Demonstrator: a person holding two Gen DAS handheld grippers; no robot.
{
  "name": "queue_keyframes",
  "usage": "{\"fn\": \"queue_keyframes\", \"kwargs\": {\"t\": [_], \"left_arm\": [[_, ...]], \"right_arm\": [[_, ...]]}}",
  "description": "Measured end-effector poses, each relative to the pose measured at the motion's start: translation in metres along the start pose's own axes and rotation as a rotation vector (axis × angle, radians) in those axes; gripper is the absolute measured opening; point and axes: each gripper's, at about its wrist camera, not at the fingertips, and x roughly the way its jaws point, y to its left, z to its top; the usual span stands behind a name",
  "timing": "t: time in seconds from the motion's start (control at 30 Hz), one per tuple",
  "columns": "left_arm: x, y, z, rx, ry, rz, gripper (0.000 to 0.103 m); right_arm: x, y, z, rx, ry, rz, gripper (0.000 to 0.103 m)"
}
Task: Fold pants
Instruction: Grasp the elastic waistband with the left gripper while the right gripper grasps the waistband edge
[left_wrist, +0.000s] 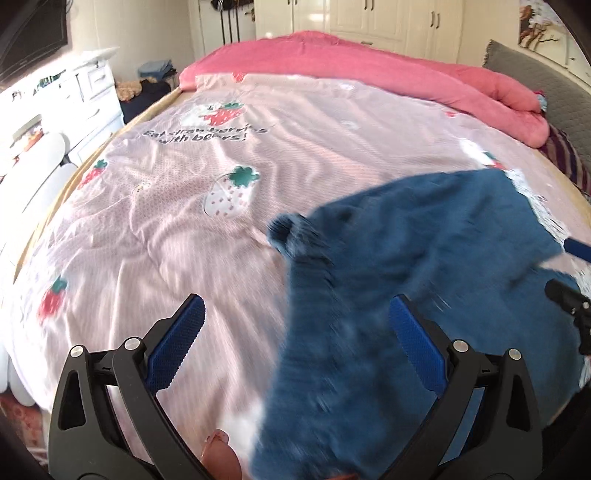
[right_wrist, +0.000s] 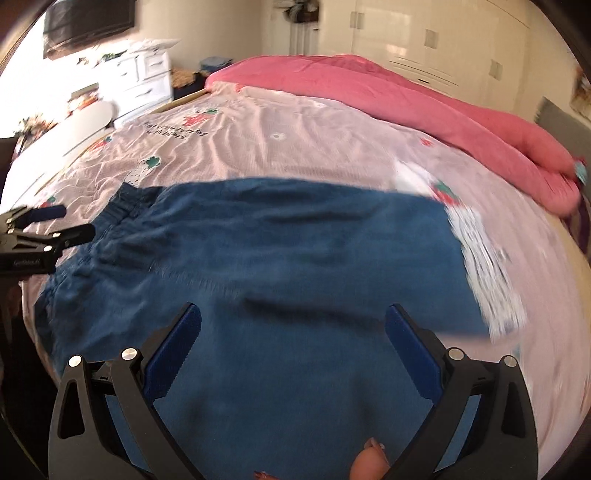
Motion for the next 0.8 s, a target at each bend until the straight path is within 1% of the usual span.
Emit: {"fn": "queue_keyframes", "kwargs": {"t": [0.03, 0.07, 0.13, 0.2, 0.23, 0.3, 0.33, 0.4, 0.43, 0.47, 0.5, 0.53, 0.57, 0.67, 0.7, 0.73, 0.77, 0.8], "left_arm": [[0.009, 0.005, 0.007, -0.011, 0.018, -0.017, 0.094], [0.017, 0.01, 0.013, -0.015, 0.027, -0.017, 0.094], [0.028, 0.012, 0.02, 0.0, 0.037, 0.003, 0.094], [0.041, 0.014, 0.026, 0.016, 0.051, -0.012, 0.094], [0.046, 0.012, 0.028, 0.041, 0.053, -0.024, 0.094], [0.053, 0.008, 0.03, 0.078, 0.044, -0.014, 0.094], [0.055, 0.004, 0.032, 0.099, 0.04, -0.013, 0.094], [0.058, 0.001, 0.037, 0.107, 0.026, -0.044, 0.087], [0.06, 0.0, 0.039, 0.108, 0.027, -0.056, 0.078], [0.063, 0.0, 0.041, 0.109, 0.028, -0.063, 0.072], [0.066, -0.002, 0.043, 0.121, 0.031, -0.066, 0.069], [0.069, -0.002, 0.045, 0.131, 0.032, -0.065, 0.059], [0.073, -0.003, 0.045, 0.142, 0.038, -0.069, 0.053], [0.079, -0.002, 0.044, 0.144, 0.06, -0.098, 0.048], [0.082, -0.001, 0.043, 0.15, 0.063, -0.097, 0.047], [0.084, 0.0, 0.042, 0.155, 0.065, -0.095, 0.044], [0.087, 0.001, 0.042, 0.154, 0.07, -0.1, 0.038], [0.089, 0.002, 0.042, 0.144, 0.079, -0.121, 0.036]], "right_arm": [[0.008, -0.002, 0.007, -0.022, 0.007, 0.003, 0.099], [0.015, -0.003, 0.014, -0.044, 0.013, 0.015, 0.099], [0.035, -0.008, 0.032, -0.079, 0.038, 0.032, 0.099], [0.051, -0.013, 0.049, -0.117, 0.048, 0.04, 0.099], [0.057, -0.014, 0.055, -0.136, 0.047, 0.044, 0.099], [0.069, -0.014, 0.067, -0.175, 0.051, 0.041, 0.099], [0.076, -0.015, 0.074, -0.195, 0.064, 0.057, 0.099], [0.088, -0.013, 0.083, -0.23, 0.075, 0.068, 0.099], [0.094, -0.012, 0.088, -0.249, 0.081, 0.065, 0.099], [0.098, -0.01, 0.091, -0.263, 0.085, 0.063, 0.099], [0.105, -0.009, 0.094, -0.282, 0.095, 0.065, 0.099], [0.111, -0.006, 0.097, -0.301, 0.102, 0.064, 0.099], [0.115, -0.003, 0.099, -0.321, 0.106, 0.063, 0.099], [0.132, 0.01, 0.103, -0.408, 0.128, 0.055, 0.099], [0.138, 0.014, 0.104, -0.443, 0.134, 0.034, 0.099], [0.143, 0.016, 0.105, -0.463, 0.143, 0.02, 0.099], [0.148, 0.017, 0.106, -0.474, 0.159, 0.02, 0.098], [0.153, 0.017, 0.108, -0.473, 0.171, 0.032, 0.096]]}}
